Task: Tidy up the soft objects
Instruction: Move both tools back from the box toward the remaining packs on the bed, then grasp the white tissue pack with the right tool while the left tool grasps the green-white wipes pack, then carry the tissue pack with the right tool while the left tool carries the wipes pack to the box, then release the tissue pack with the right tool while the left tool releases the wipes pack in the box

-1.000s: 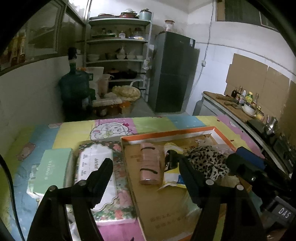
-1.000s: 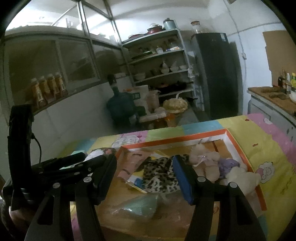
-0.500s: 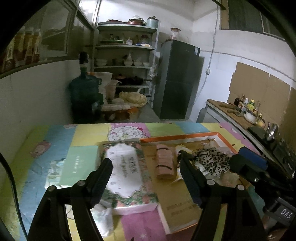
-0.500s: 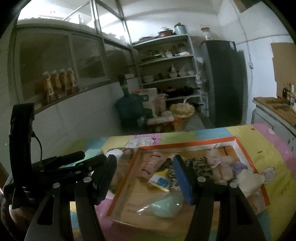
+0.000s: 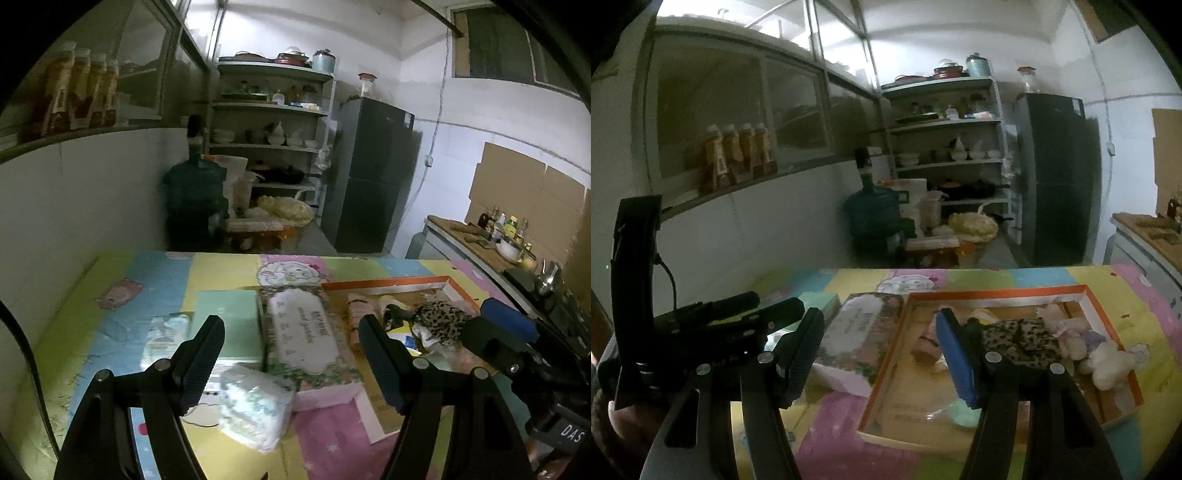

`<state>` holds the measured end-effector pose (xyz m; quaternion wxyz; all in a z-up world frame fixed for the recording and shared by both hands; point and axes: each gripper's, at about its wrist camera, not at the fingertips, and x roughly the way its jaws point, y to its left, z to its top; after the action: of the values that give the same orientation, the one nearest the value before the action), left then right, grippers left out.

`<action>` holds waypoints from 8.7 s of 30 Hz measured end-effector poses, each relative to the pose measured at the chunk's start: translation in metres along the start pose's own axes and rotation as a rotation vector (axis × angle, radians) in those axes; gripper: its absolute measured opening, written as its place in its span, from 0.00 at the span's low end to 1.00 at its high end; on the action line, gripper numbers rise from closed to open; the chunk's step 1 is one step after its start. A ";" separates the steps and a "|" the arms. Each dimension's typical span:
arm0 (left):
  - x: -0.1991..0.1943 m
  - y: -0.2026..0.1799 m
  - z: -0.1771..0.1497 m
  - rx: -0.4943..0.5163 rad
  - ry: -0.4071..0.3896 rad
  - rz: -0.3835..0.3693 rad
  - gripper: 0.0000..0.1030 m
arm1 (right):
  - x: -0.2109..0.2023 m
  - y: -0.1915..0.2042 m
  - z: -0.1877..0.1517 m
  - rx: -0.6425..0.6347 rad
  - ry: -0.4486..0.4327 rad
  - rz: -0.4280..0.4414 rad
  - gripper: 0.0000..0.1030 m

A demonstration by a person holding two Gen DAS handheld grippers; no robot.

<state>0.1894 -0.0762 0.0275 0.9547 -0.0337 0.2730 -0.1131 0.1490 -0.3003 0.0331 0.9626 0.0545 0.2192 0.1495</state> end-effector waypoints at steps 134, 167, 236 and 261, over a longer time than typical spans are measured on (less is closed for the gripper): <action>-0.016 0.107 -0.024 -0.070 0.018 -0.011 0.45 | 0.036 0.066 -0.056 0.135 0.121 0.194 0.20; 0.003 -0.030 -0.021 0.068 0.051 -0.211 0.44 | -0.036 -0.036 -0.055 0.256 -0.009 0.019 0.20; 0.139 -0.162 -0.025 0.154 0.212 -0.202 0.44 | -0.014 -0.213 -0.061 0.415 0.024 -0.070 0.21; 0.140 -0.161 -0.024 0.173 0.195 -0.189 0.48 | -0.013 -0.209 -0.061 0.380 0.048 -0.087 0.34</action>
<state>0.2603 -0.2657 -0.0446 0.9082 0.0343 0.3493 -0.2282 0.1660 -0.4999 -0.0525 0.9351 0.2219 0.2687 0.0648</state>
